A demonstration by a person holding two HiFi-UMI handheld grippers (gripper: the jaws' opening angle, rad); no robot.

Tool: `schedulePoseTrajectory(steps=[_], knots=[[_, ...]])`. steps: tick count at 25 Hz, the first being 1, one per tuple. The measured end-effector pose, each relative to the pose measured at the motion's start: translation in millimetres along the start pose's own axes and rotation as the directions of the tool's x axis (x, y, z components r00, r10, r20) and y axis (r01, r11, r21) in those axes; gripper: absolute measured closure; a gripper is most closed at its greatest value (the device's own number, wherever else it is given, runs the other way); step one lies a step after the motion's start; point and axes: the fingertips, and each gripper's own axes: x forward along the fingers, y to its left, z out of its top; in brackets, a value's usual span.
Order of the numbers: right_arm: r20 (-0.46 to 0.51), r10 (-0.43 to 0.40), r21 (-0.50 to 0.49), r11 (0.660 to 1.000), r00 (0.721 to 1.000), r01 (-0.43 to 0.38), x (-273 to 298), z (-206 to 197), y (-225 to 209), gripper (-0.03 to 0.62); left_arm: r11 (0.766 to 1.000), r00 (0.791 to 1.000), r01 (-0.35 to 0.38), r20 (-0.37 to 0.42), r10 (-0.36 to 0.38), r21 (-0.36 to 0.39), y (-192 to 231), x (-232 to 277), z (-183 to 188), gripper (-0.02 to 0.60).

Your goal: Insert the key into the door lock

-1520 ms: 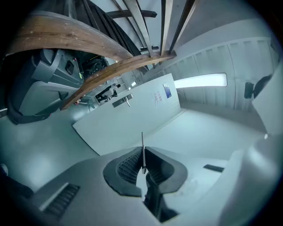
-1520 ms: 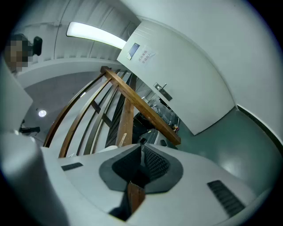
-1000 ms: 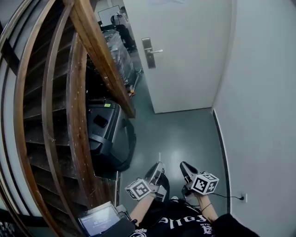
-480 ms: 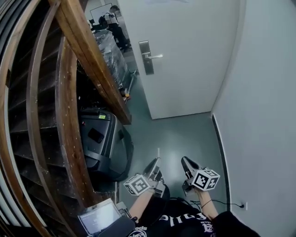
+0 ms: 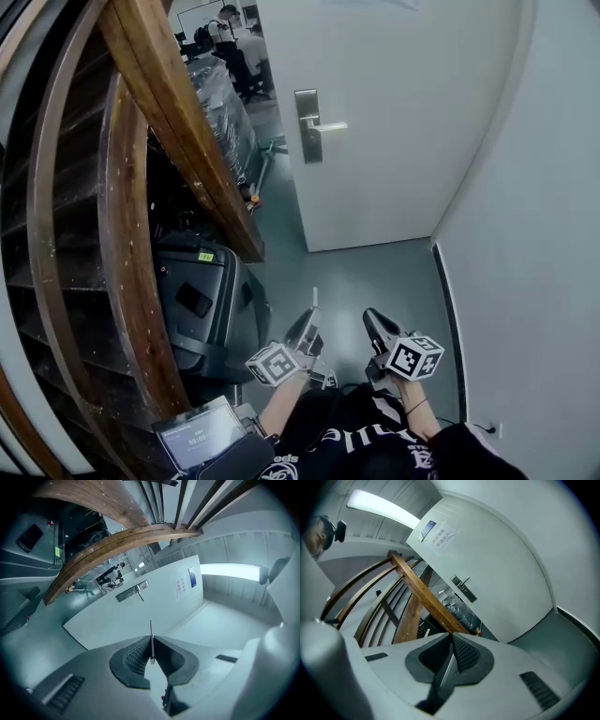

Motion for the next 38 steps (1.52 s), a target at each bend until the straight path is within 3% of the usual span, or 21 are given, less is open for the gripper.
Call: schedulePoseTrajectory(steps=[6, 15, 26, 30, 38], knots=[[-0.06, -0.023, 0.004, 1.0, 0.998, 0.023, 26.1, 0.1, -14.3, 0.56, 0.998, 1.0, -0.013, -0.018, 0.012, -0.063, 18.8, 19.4, 3.3, 0.557], [-0.123, 0.048, 0.002, 0.999, 0.991, -0.048, 94.4, 39.1, -46.6, 0.56, 0.991, 0.997, -0.053, 0.052, 0.06, -0.12, 56.4, 85.1, 39.6, 0.557], [-0.185, 0.171, -0.056, 0.981, 0.968, -0.184, 174.7, 161.5, -117.2, 0.56, 0.995, 0.988, -0.035, 0.149, 0.049, -0.098, 63.3, 238.5, 75.7, 0.557], [-0.222, 0.201, -0.05, 0.975, 0.954, -0.217, 189.3, 171.8, -138.2, 0.56, 0.994, 0.983, -0.08, 0.159, 0.092, -0.08, 79.4, 269.6, 84.5, 0.557], [-0.223, 0.196, -0.017, 0.979, 0.955, -0.205, 199.1, 187.9, -166.4, 0.56, 0.994, 0.986, -0.069, 0.147, 0.081, -0.087, 103.2, 329.4, 112.8, 0.557]])
